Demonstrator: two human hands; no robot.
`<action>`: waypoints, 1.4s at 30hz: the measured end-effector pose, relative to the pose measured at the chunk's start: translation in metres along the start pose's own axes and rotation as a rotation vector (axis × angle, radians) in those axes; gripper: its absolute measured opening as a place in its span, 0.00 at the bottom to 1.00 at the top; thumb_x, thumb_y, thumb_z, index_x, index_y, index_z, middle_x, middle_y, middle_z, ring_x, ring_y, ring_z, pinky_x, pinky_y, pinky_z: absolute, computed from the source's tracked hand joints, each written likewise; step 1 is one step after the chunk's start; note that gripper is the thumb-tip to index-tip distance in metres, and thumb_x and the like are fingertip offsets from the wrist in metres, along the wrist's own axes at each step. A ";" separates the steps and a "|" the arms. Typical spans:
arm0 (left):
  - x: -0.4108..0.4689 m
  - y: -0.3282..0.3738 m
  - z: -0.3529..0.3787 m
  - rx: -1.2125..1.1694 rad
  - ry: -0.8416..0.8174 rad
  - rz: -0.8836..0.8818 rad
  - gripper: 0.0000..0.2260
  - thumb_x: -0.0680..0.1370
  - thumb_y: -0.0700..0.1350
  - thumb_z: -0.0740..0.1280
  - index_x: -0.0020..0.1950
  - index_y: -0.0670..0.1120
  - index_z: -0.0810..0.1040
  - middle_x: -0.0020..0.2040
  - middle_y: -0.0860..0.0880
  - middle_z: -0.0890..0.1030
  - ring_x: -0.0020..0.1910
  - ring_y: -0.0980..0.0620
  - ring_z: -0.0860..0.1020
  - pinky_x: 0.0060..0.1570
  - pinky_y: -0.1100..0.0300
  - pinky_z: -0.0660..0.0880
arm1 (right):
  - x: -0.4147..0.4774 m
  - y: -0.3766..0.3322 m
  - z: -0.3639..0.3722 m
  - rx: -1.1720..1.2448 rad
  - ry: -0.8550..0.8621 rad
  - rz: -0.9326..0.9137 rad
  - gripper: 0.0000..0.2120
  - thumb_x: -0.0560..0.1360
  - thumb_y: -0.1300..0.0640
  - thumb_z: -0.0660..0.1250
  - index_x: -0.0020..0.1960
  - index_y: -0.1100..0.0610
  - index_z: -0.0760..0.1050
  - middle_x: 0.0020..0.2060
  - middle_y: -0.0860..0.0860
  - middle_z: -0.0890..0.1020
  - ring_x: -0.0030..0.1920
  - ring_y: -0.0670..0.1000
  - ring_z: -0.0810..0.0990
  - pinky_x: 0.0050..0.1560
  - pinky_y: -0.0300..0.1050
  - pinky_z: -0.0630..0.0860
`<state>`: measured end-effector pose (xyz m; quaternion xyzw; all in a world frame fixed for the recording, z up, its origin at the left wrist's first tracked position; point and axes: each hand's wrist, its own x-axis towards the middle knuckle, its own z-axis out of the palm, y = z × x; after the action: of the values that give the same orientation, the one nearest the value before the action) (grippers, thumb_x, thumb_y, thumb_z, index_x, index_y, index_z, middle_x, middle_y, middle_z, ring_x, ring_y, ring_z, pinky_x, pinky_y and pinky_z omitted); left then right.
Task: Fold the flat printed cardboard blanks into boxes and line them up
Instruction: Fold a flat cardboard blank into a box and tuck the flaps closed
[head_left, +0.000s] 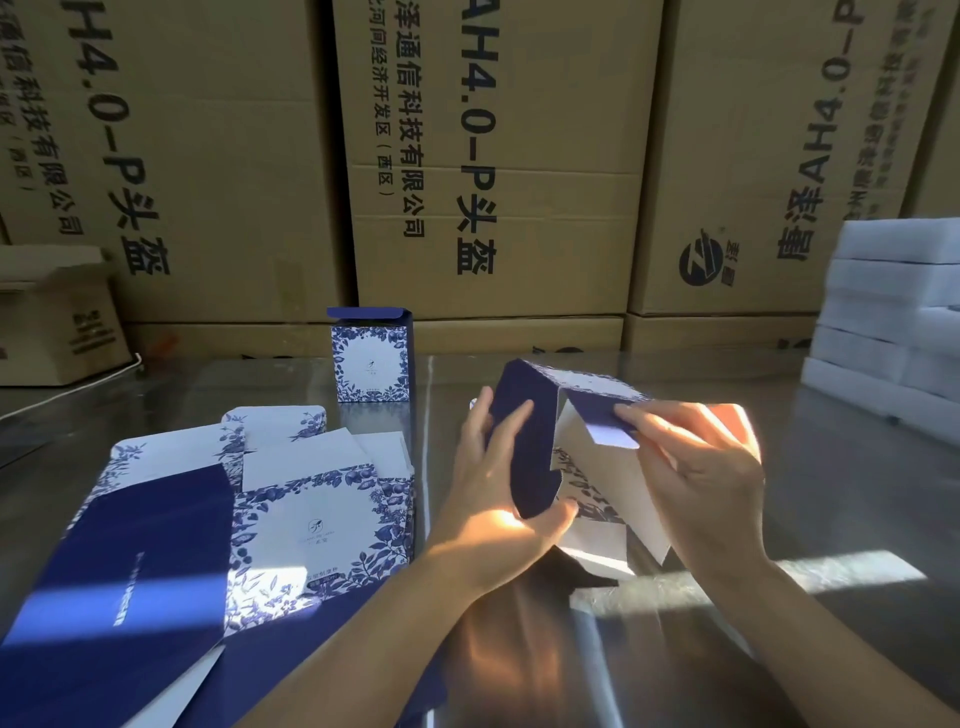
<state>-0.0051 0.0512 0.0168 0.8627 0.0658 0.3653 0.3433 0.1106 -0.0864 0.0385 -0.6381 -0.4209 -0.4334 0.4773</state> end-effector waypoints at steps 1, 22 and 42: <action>0.000 0.000 0.000 -0.003 -0.003 -0.002 0.37 0.70 0.52 0.72 0.67 0.72 0.51 0.71 0.72 0.39 0.61 0.84 0.43 0.54 0.81 0.51 | -0.001 -0.001 0.001 0.026 -0.024 0.001 0.11 0.75 0.54 0.63 0.49 0.54 0.84 0.46 0.42 0.80 0.43 0.53 0.81 0.43 0.55 0.78; 0.010 -0.003 -0.011 -0.086 0.163 -0.018 0.32 0.73 0.26 0.58 0.63 0.62 0.67 0.73 0.56 0.59 0.60 0.83 0.57 0.56 0.81 0.59 | -0.010 0.008 0.011 0.253 -0.117 0.274 0.32 0.70 0.63 0.74 0.60 0.32 0.68 0.54 0.29 0.68 0.50 0.38 0.75 0.45 0.23 0.70; 0.003 0.006 -0.010 0.046 0.175 -0.141 0.13 0.77 0.45 0.65 0.56 0.63 0.73 0.69 0.72 0.53 0.50 0.83 0.62 0.46 0.76 0.64 | -0.005 0.013 0.006 0.144 -0.371 0.249 0.20 0.73 0.76 0.61 0.49 0.57 0.84 0.59 0.48 0.74 0.52 0.36 0.74 0.44 0.15 0.63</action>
<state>-0.0109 0.0533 0.0271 0.8286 0.1644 0.4125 0.3411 0.1223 -0.0833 0.0298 -0.7182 -0.4492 -0.2152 0.4860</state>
